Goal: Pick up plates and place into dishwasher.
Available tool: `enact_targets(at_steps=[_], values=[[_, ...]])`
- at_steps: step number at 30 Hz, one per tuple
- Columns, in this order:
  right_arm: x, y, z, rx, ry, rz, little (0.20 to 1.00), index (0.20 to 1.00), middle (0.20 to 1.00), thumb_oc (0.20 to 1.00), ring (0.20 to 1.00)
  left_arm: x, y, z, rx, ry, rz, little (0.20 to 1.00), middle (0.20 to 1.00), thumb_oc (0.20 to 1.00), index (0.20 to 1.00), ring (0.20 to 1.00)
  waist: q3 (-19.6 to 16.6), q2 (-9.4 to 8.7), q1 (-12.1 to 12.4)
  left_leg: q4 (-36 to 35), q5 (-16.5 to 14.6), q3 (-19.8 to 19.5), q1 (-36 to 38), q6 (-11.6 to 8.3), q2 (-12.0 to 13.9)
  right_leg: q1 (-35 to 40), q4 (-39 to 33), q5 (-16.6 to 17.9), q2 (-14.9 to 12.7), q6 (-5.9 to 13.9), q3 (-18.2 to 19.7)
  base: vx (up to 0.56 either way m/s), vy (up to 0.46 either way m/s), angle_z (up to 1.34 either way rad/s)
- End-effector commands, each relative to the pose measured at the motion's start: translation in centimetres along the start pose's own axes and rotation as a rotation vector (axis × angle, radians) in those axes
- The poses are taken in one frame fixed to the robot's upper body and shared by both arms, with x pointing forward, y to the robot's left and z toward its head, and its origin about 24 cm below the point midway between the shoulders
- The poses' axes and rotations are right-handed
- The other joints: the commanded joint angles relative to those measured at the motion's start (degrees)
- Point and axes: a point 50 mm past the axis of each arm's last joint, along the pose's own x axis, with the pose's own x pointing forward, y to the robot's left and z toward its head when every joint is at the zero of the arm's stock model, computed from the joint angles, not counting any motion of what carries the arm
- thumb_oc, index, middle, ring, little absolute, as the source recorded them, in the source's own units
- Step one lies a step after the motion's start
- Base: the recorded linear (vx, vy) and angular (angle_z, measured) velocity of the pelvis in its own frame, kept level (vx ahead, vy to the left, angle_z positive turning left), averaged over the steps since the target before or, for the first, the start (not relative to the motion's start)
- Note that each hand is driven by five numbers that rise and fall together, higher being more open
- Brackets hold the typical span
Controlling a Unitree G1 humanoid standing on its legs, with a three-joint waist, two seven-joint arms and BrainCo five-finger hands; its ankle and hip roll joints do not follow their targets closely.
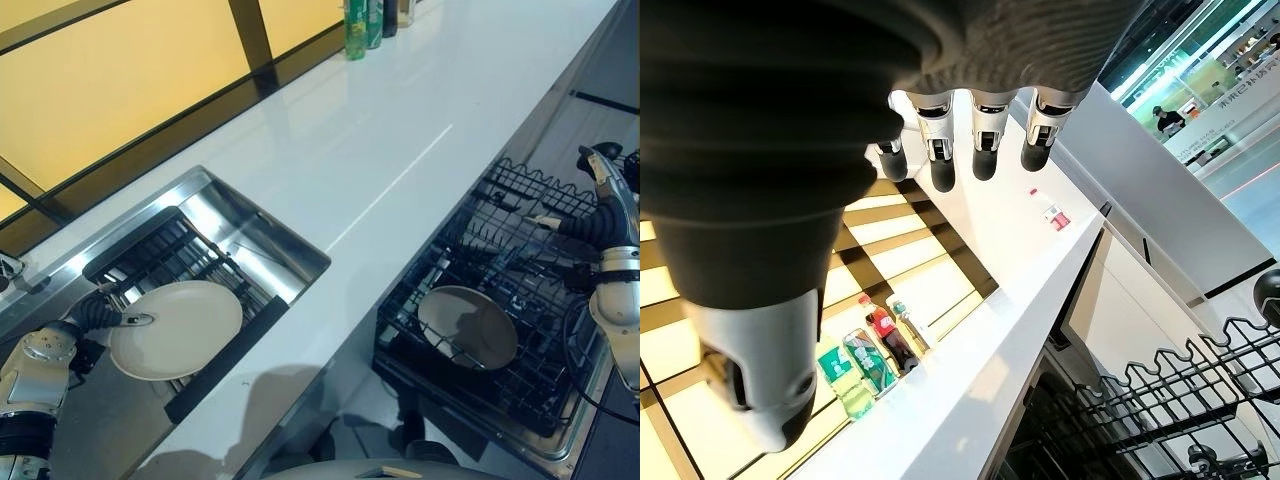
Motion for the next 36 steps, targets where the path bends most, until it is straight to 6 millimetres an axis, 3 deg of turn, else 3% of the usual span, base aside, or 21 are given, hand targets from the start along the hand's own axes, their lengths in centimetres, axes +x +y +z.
enact_targets(at_steps=[1, 10, 17, 23, 28, 36], values=[[1.1, -1.9, 2.4, 0.003, -0.13, -0.083, 1.0, 1.0, 1.0, 1.0, 1.0, -2.1, 3.8, -1.0, 0.146, 0.112, 0.033, 1.0, 1.0, 1.0, 1.0, 1.0, -3.6, -2.41, 2.0, 3.0, 4.2, 0.8, -8.1, 1.0, -1.4, 0.8, 14.2, -14.1, -4.2, 3.35, 1.1, -0.04, -0.011, 0.05], [1.3, -2.2, 3.0, 0.032, -0.159, -0.117, 1.0, 1.0, 1.0, 1.0, 1.0, -2.8, 4.8, -1.1, 0.148, 0.125, 0.047, 1.0, 1.0, 1.0, 1.0, 1.0, -4.1, -2.35, 3.2, 2.8, 4.6, 0.3, -8.4, 0.74, -1.0, 1.3, 14.1, -14.3, -4.1, 3.18, -0.2, -0.04, -0.023, 0.05], [1.8, -2.0, 4.0, 0.048, -0.193, -0.131, 1.0, 1.0, 1.0, 1.0, 1.0, -2.7, 4.3, -0.3, 0.138, 0.077, 0.015, 1.0, 1.0, 1.0, 1.0, 1.0, -4.2, -2.17, 4.7, 3.1, 4.9, -0.7, -9.2, 0.44, -1.0, 1.3, 14.7, -14.8, -4.0, 2.84, -1.3, -0.05, -0.017, 0.12], [1.8, -1.9, 3.9, 0.053, -0.18, -0.128, 1.0, 1.0, 1.0, 1.0, 1.0, -2.9, 1.4, 1.7, 0.132, -0.043, -0.224, 1.0, 1.0, 1.0, 1.0, 1.0, -4.4, -1.98, 5.4, 3.1, 5.4, -1.5, -9.8, 0.14, -0.8, 1.3, 15.1, -15.2, -3.7, 2.45, -1.9, -0.02, -0.013, 0.16], [2.1, -1.2, 4.3, 0.056, -0.186, -0.116, 1.0, 1.0, 1.0, 1.0, 1.0, -3.0, -1.7, 4.3, 0.251, -0.124, -0.461, 1.0, 1.0, 1.0, 1.0, 1.0, -4.2, -1.6, 5.2, 3.0, 5.4, -1.4, -9.5, 0.11, -0.8, 1.2, 15.4, -15.3, -3.7, 2.45, -1.9, -0.01, 0.004, 0.1], [1.9, -0.9, 4.2, 0.064, -0.172, -0.116, 1.0, 1.0, 1.0, 1.0, 1.0, -4.0, -3.2, 6.9, 0.332, -0.218, -0.566, 1.0, 1.0, 1.0, 1.0, 1.0, -4.2, -1.74, 4.4, 2.7, 5.3, -0.7, -8.9, 0.45, -0.8, 1.3, 15.3, -15.1, -3.5, 2.75, -1.4, 0.0, -0.004, 0.02]])
